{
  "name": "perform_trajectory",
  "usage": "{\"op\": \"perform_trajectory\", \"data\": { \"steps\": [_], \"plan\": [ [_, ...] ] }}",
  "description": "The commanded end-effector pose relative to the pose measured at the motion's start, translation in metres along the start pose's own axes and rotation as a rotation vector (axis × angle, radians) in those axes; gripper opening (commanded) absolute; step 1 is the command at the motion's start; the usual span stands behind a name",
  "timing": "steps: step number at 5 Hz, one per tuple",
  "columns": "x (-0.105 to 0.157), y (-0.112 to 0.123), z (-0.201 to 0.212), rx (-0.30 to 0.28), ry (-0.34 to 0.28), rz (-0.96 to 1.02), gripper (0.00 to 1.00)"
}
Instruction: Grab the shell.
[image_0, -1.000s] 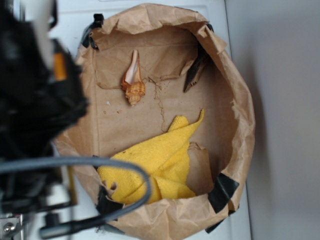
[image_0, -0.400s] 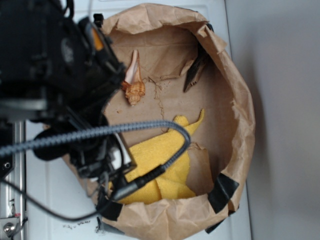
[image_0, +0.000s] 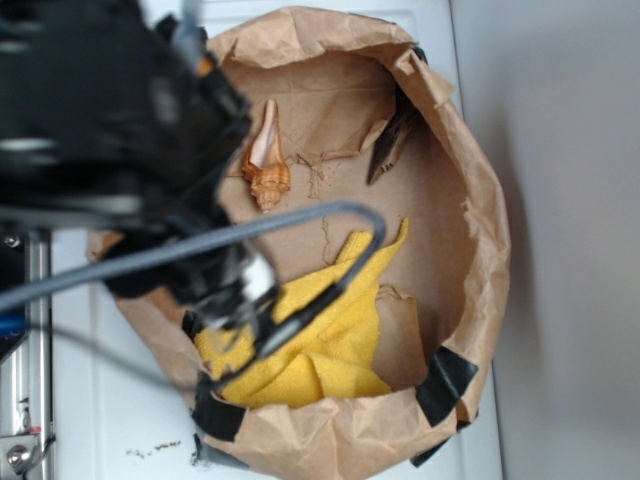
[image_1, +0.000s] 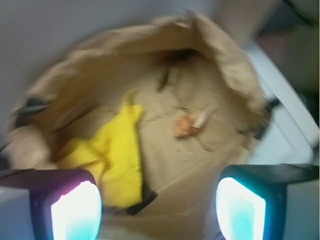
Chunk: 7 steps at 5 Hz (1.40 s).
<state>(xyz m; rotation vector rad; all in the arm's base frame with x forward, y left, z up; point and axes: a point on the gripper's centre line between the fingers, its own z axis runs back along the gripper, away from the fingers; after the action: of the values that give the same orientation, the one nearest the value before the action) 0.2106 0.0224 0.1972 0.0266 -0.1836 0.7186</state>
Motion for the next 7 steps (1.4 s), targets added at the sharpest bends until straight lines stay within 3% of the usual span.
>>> {"op": "perform_trajectory", "data": {
  "steps": [1, 2, 3, 4, 5, 7],
  "plan": [
    [0.013, -0.013, -0.046, 0.092, 0.005, 0.331, 1.00],
    [0.031, -0.007, -0.084, 0.074, 0.027, 0.455, 1.00],
    [0.044, 0.001, -0.110, 0.075, 0.009, 0.505, 1.00],
    [0.049, 0.009, -0.130, 0.078, -0.028, 0.480, 1.00],
    [0.050, 0.015, -0.138, 0.057, -0.018, 0.469, 1.00],
    [0.045, 0.021, -0.148, 0.117, -0.009, 0.456, 1.00]
  ]
}}
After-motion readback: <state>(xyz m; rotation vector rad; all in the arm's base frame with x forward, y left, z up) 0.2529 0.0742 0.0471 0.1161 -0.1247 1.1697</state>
